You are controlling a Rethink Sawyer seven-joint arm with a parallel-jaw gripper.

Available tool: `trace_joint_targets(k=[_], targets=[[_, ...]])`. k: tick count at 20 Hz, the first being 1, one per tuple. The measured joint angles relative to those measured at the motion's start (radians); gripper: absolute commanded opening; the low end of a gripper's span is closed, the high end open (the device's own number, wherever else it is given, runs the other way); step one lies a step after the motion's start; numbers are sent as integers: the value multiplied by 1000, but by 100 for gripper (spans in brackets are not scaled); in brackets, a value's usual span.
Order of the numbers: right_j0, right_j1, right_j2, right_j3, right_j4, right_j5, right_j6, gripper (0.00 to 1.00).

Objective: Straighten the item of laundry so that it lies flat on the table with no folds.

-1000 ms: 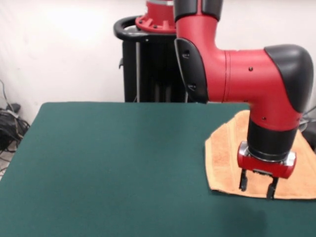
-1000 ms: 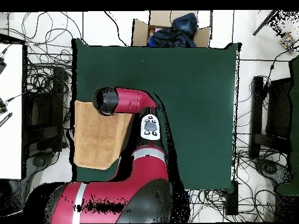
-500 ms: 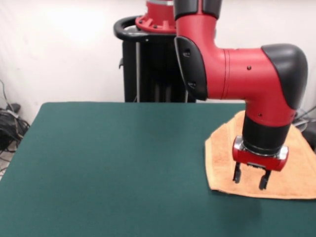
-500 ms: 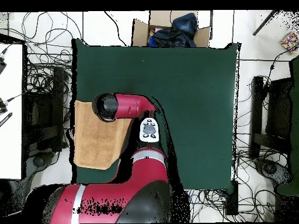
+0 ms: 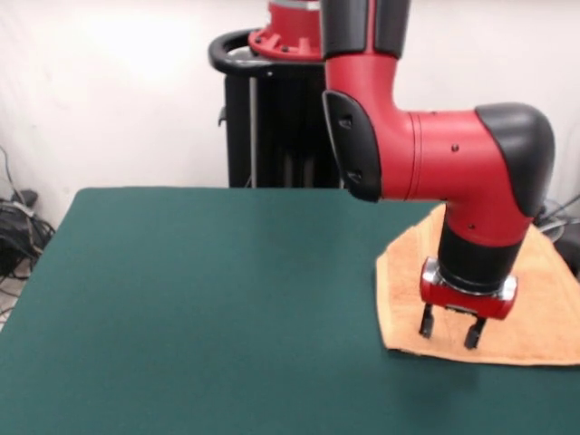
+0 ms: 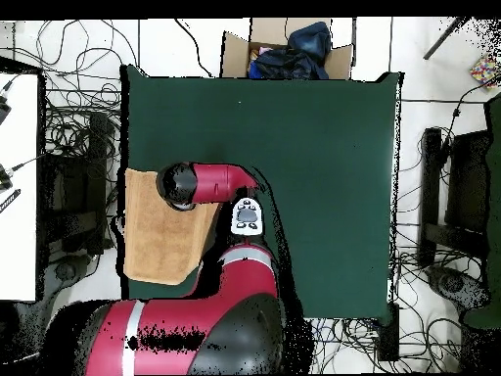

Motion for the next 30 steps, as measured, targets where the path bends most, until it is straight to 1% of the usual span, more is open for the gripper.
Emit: trace_joint_targets(k=[10,11,15,17,22,25,30], targets=[[9,2,-8,-5,0,-1,0,100],[14,3,-8,-8,1,-3,0,0],[28,4,-11,-12,0,-13,0,0],[59,5,-40,-13,0,-34,0,0],[99,8,-79,-9,-11,-79,0,0],[103,7,-82,-6,-25,-97,0,0],[102,5,-83,-5,-74,-140,0,0]])
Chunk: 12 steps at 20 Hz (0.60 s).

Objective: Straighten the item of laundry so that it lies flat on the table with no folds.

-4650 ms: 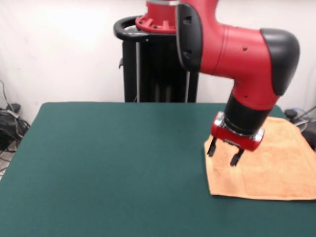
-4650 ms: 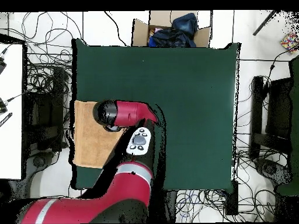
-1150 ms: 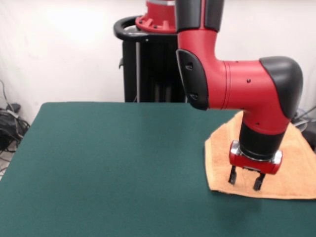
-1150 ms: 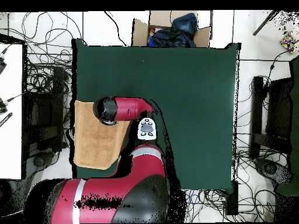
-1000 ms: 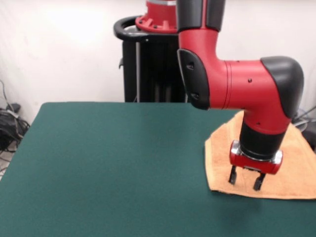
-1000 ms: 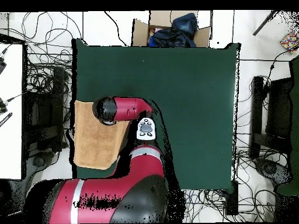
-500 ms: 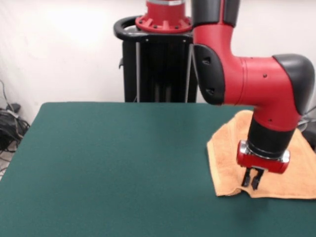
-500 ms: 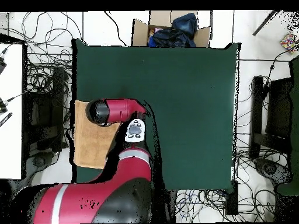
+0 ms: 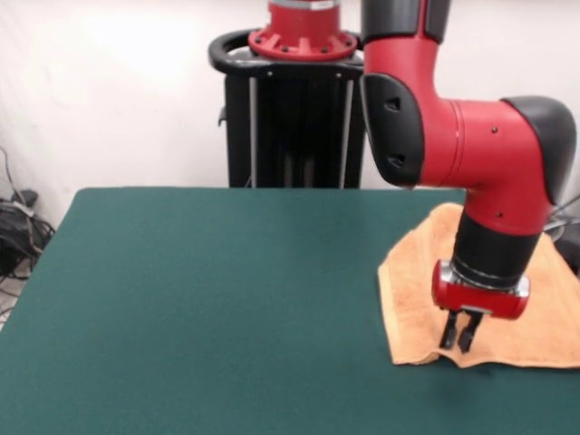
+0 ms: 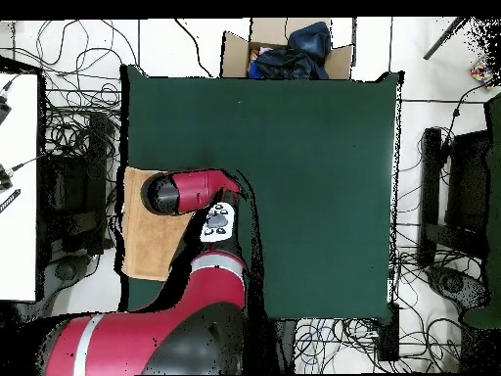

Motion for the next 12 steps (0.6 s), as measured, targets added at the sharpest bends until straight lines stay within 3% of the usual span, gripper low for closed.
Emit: trace_joint_targets(k=[5,12], targets=[[8,4,-18,-9,-38,-38,0,0],[15,50,-121,-58,-97,-201,0,0]])
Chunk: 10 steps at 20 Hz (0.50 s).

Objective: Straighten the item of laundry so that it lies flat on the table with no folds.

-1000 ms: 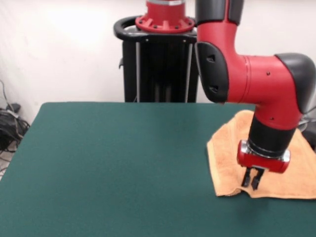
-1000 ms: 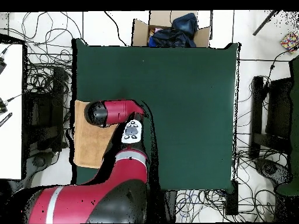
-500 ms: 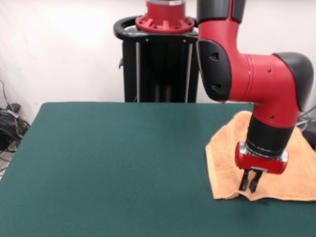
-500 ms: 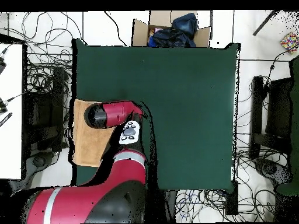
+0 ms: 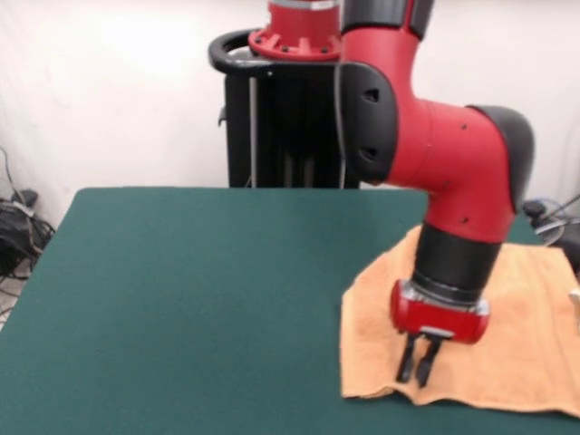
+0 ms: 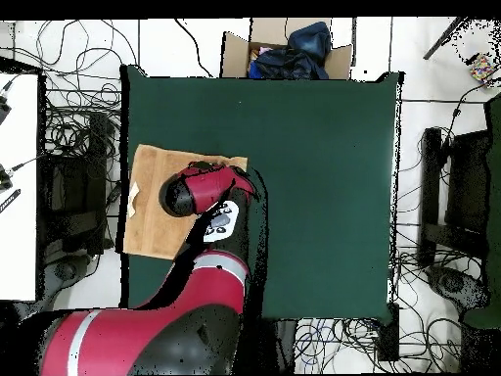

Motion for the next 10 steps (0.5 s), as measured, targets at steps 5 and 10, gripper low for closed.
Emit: trace_joint_targets(k=[5,10], targets=[[-23,27,-41,-17,-30,-91,0,0],[-56,37,-60,-19,-54,-141,0,0]])
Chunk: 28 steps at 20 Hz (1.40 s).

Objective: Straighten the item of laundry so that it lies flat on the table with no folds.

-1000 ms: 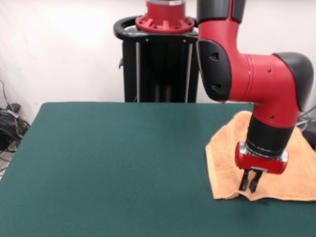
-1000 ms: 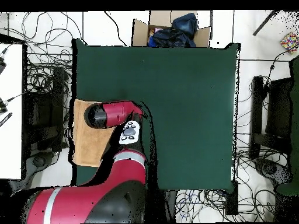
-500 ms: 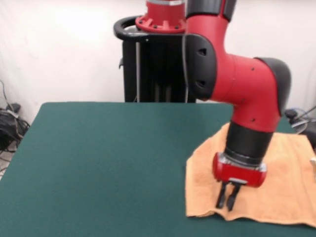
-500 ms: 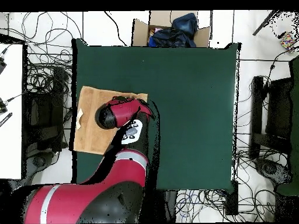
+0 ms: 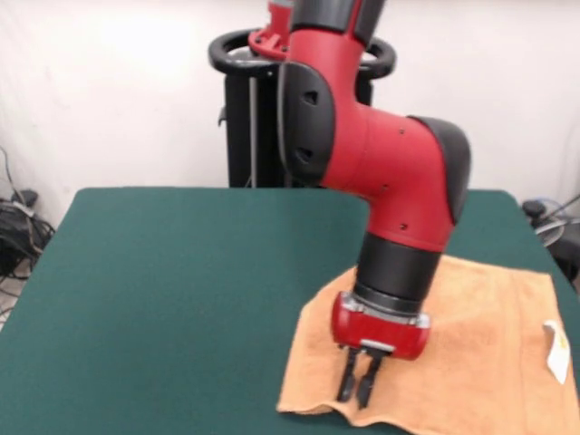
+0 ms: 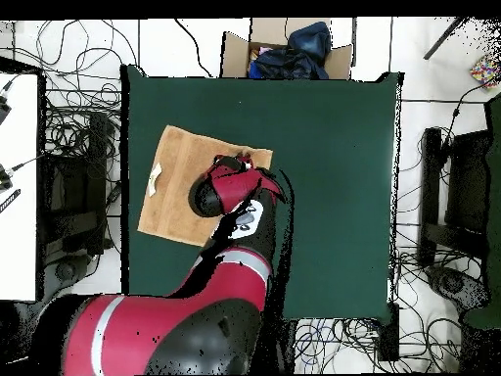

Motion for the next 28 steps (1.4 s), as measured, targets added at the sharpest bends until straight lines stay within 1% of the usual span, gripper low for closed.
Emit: trace_joint_targets(k=[8,9,12,17,23,28], targets=[[-70,0,-8,0,-61,-12,0,0],[-99,-4,-2,0,-86,-10,0,0],[-131,-9,5,0,-112,-7,0,0],[-225,-19,21,1,-182,-7,0,0],[-280,-27,34,11,-209,-7,0,0],[-298,-38,43,25,-226,0,0,0]])
